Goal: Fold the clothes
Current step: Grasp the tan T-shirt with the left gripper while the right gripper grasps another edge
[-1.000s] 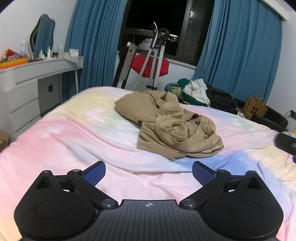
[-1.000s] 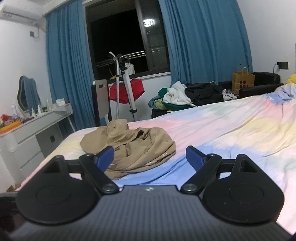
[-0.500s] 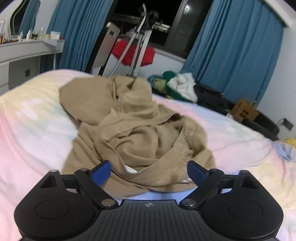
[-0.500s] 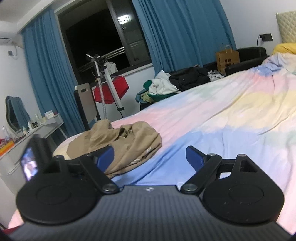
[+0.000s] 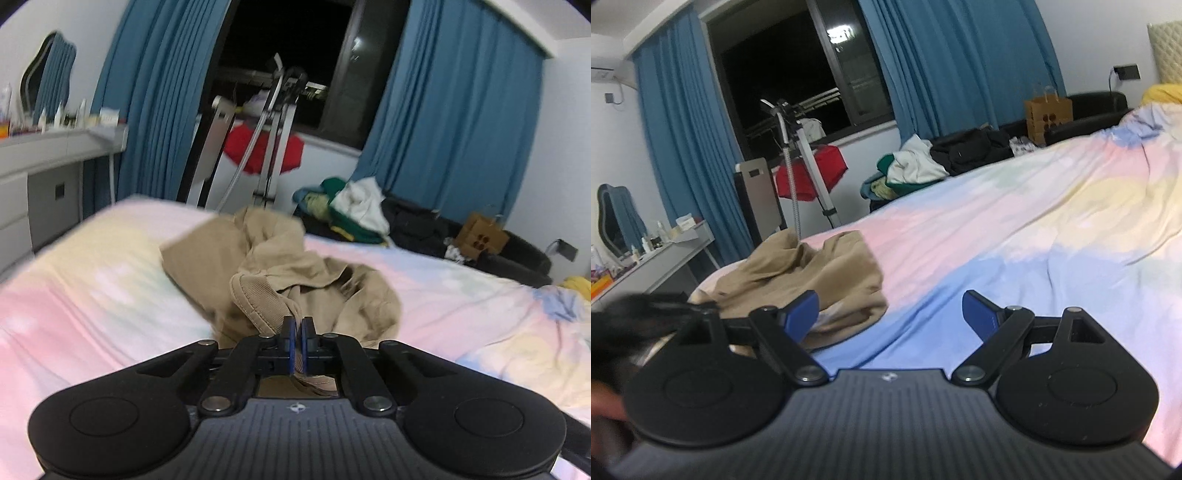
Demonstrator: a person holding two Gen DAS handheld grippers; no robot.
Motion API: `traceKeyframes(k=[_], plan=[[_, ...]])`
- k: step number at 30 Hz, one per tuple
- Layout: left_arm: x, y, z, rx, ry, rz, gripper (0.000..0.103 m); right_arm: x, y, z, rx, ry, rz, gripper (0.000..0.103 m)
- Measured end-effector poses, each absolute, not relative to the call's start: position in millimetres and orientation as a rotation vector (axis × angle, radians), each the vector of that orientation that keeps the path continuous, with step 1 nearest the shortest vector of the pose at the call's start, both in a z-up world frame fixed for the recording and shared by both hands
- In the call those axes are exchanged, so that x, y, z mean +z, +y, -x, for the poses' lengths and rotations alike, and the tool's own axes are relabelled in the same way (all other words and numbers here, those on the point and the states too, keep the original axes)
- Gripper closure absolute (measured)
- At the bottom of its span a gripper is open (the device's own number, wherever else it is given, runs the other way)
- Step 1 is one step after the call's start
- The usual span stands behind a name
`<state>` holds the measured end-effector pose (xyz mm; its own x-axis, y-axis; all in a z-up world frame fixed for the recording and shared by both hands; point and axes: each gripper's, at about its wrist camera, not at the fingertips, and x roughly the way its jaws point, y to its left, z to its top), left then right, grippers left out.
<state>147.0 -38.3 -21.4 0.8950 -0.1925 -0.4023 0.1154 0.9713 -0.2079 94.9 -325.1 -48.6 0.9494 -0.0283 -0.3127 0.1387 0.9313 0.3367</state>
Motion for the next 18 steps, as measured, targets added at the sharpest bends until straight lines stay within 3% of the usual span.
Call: traceKeyframes(k=[7, 14, 18], plan=[[48.4, 36.6, -59.7, -0.185, 0.39, 0.201, 0.1, -23.2, -301.2, -58.3, 0.034, 0.239, -0.27, 0.017], [10.8, 105.5, -34.1, -0.113, 0.564, 0.408, 0.1, -3.3, -245.4, -39.9, 0.31, 0.261, -0.087, 0.017], [-10.6, 144.5, -40.6, -0.107, 0.63, 0.532, 0.099, 5.7, -206.2, -55.9, 0.44, 0.333, 0.026, 0.032]])
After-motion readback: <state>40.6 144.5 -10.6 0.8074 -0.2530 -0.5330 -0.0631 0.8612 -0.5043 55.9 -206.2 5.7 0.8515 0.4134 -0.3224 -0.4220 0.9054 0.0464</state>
